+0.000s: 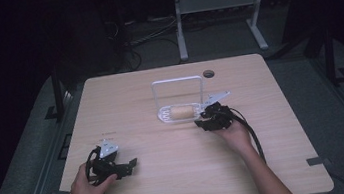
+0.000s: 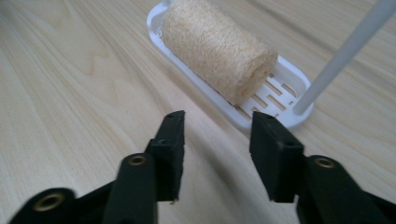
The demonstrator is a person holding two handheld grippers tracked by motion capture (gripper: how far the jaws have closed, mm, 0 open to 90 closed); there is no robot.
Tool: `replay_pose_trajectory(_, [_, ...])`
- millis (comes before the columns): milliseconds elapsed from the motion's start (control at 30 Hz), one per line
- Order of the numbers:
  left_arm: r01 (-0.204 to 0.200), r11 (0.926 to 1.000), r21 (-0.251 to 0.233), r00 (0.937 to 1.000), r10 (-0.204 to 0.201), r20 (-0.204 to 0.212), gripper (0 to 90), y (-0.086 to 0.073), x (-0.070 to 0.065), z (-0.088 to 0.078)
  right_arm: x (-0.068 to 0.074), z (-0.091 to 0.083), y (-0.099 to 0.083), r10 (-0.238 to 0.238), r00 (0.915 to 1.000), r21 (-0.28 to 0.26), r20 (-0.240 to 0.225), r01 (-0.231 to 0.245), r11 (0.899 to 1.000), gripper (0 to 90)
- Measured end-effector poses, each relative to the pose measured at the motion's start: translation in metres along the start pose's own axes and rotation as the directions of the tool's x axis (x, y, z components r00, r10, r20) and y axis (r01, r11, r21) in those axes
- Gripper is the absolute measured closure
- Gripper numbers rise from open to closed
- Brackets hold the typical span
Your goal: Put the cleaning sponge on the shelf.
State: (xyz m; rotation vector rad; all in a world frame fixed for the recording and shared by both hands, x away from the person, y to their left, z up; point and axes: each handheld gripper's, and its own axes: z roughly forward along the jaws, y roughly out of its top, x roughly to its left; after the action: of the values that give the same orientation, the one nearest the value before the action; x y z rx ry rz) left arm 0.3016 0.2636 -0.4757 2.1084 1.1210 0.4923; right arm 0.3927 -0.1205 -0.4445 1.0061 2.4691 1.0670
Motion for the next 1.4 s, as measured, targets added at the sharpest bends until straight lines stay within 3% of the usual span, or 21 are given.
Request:
replay_pose_trajectory(433, [0.000, 1.0000, 0.000, 1.0000, 0.000, 0.000, 12.6, 0.000, 0.000, 0.000, 0.003, -0.021, -0.021, 0.023, 0.9996, 0.004, 0.019, -0.023, 1.000, 36.3])
replay_pose_trajectory(667, [0.000, 1.0000, 0.000, 1.0000, 0.000, 0.001, 12.6, 0.000, 0.000, 0.000, 0.006, -0.036, -0.036, 0.048, 0.9985, 0.003, 0.028, -0.048, 0.999, 19.4])
replay_pose_trajectory(1167, [0.000, 1.0000, 0.000, 1.0000, 0.000, 0.000, 12.6, 0.000, 0.000, 0.000, 0.018, -0.063, -0.073, 0.086, 0.9950, -0.011, 0.050, -0.086, 0.996, 15.1])
replay_pose_trajectory(1400, [-0.001, 1.0000, 0.000, 1.0000, 0.001, 0.001, 12.6, 0.000, 0.000, 0.000, 0.027, -0.073, -0.092, 0.098, 0.9902, -0.003, 0.100, -0.099, 0.995, 13.3])
